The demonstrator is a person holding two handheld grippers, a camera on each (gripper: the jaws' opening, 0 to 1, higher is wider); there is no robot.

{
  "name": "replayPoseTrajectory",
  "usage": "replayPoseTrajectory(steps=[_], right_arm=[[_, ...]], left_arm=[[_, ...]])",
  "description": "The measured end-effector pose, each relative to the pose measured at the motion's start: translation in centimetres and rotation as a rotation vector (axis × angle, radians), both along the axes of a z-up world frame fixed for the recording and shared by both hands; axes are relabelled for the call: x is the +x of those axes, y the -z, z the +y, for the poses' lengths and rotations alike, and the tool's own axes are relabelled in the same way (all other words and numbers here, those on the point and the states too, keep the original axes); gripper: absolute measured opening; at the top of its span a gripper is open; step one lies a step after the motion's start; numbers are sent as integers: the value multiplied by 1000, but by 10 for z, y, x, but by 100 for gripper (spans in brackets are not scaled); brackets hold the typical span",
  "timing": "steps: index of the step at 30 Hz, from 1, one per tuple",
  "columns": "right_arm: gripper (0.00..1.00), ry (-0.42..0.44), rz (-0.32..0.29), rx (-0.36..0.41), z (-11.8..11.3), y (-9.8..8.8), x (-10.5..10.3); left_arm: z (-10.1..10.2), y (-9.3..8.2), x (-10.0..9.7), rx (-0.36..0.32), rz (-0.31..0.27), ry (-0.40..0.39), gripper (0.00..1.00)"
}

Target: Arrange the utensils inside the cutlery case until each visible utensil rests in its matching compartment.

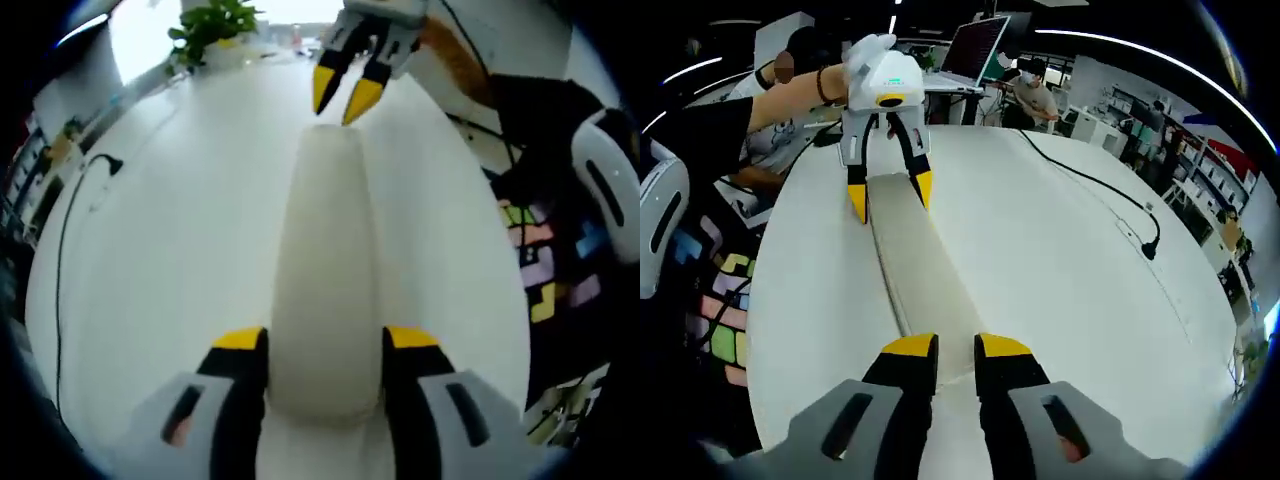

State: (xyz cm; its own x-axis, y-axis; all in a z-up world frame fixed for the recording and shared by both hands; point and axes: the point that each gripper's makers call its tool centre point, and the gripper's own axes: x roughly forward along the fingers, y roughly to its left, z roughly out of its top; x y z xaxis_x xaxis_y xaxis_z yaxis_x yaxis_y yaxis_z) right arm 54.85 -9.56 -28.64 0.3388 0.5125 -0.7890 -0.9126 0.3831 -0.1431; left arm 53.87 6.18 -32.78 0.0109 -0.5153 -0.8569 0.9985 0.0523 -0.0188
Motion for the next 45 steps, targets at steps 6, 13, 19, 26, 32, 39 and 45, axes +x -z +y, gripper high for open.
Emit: replayPoseTrajectory(steps=[6,13,19,26,32,39,45], right_arm=[[14,-49,55,-105,2,11,1],[10,-62,129,-142,5,13,1],[8,-127,177,-235,8,15,-1],[8,-261,208,-382,11,16,-2],[8,-209,252,-385,12,13,7],[7,-185,275,-395,13,12,10],[7,-182,290,-416,13,11,12]], left_arm=[[2,-1,3,8,-9,-15,48],[3,-3,5,-8,-9,-13,48],[1,-3,5,-37,-11,-19,48],[-3,-1,-2,-50,-15,-14,48],[-2,-2,-3,-61,-3,-21,48],[7,-13,-6,-25,-13,-31,45],[19,-30,-6,-14,0,-71,38]])
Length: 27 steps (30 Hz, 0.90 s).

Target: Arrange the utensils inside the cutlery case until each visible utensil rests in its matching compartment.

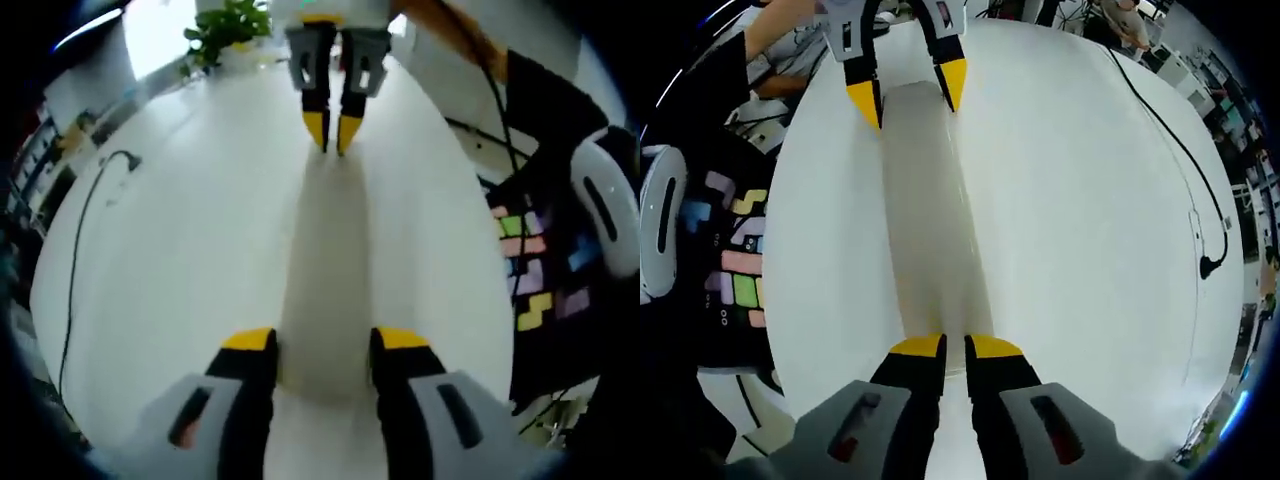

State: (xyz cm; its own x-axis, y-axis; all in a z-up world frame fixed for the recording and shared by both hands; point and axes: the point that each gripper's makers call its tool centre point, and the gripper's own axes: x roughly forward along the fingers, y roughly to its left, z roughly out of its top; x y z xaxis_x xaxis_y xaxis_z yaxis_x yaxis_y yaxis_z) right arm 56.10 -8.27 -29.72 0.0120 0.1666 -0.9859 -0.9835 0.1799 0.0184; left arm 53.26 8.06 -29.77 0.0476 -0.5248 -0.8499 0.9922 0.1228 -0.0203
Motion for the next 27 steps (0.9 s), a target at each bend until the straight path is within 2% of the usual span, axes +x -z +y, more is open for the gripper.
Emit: replayPoseTrajectory(steps=[2,5,10,11,12,13,14,16,20,23,27], right_arm=[[7,7,7,5,0,1,-2],[6,8,6,6,0,1,-4],[5,16,16,7,0,1,-1],[5,17,18,7,0,1,-1],[5,19,21,9,0,1,-1],[4,21,21,11,0,2,-2],[4,28,24,15,0,2,-3],[4,30,26,19,0,2,-3],[3,32,33,27,0,3,-3],[3,33,37,30,1,3,-3],[3,21,21,24,2,3,-2]], left_arm=[[5,-4,-1,20,3,-5,37],[9,-7,2,49,-20,-5,20],[12,-1,-1,124,16,6,20],[10,-3,1,125,-6,18,18],[16,-1,3,178,-26,29,17],[13,-2,0,179,-39,74,16],[12,-1,-2,186,-36,87,14],[12,0,-4,241,-25,36,14],[10,1,-2,287,-27,39,14],[8,2,-6,307,-28,37,14],[13,0,2,318,-13,30,14]])
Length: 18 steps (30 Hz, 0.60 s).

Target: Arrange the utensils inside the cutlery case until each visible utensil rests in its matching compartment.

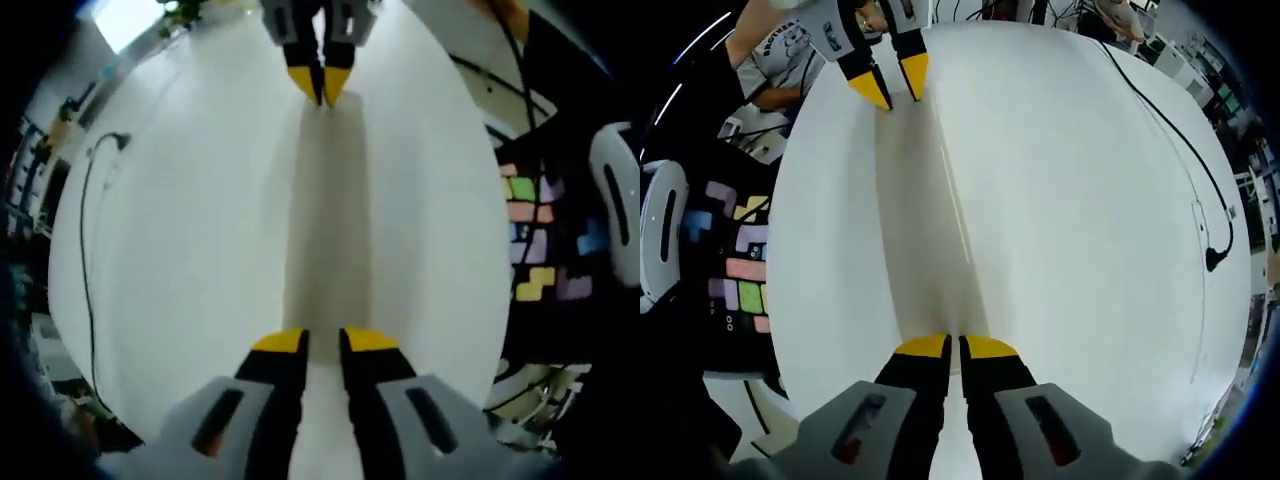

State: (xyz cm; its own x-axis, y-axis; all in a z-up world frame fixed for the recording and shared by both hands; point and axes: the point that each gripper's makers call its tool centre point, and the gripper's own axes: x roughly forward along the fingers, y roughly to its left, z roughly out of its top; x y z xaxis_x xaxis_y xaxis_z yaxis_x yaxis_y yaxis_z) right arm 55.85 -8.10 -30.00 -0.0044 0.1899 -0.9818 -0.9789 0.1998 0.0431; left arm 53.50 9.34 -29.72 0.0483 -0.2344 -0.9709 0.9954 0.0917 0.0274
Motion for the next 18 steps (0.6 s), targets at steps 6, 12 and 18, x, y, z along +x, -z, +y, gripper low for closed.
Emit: replayPoseTrajectory(steps=[6,12,18], right_arm=[[3,14,19,-4,0,0,3],[3,20,18,4,0,-1,3],[2,23,18,10,1,-1,2]], left_arm=[[5,-3,10,23,21,-9,14],[7,-4,11,-5,32,-22,14],[4,-1,5,40,24,-28,14]])
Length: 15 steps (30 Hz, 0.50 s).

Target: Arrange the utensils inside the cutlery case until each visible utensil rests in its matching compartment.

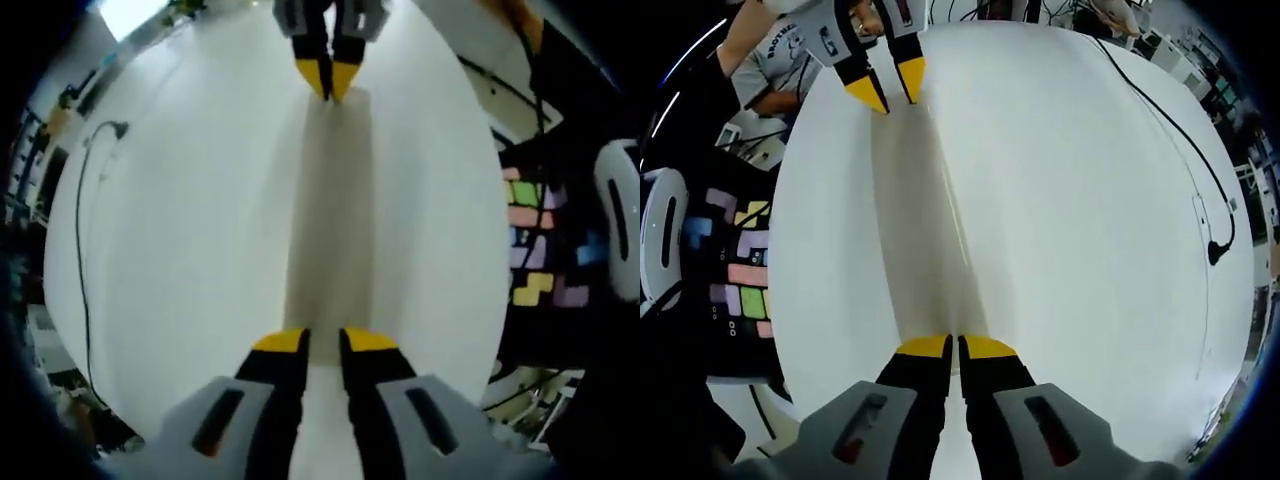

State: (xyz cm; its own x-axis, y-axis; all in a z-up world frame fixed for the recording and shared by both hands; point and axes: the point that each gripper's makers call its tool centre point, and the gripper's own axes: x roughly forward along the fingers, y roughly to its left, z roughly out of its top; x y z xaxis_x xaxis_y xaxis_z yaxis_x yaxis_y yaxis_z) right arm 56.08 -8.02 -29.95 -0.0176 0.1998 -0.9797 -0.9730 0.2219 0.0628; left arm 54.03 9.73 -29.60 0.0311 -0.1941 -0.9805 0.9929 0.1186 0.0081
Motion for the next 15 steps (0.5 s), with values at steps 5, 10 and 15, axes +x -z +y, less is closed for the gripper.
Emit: replayPoseTrajectory(steps=[5,10,15], right_arm=[[2,-3,-11,10,0,0,-2],[2,1,-26,50,-2,0,-5],[1,-22,-53,70,0,1,-9]], left_arm=[[-2,0,-3,4,9,-8,14],[-2,-1,-5,-21,8,-12,13],[-4,-1,-4,-33,-13,27,13]])
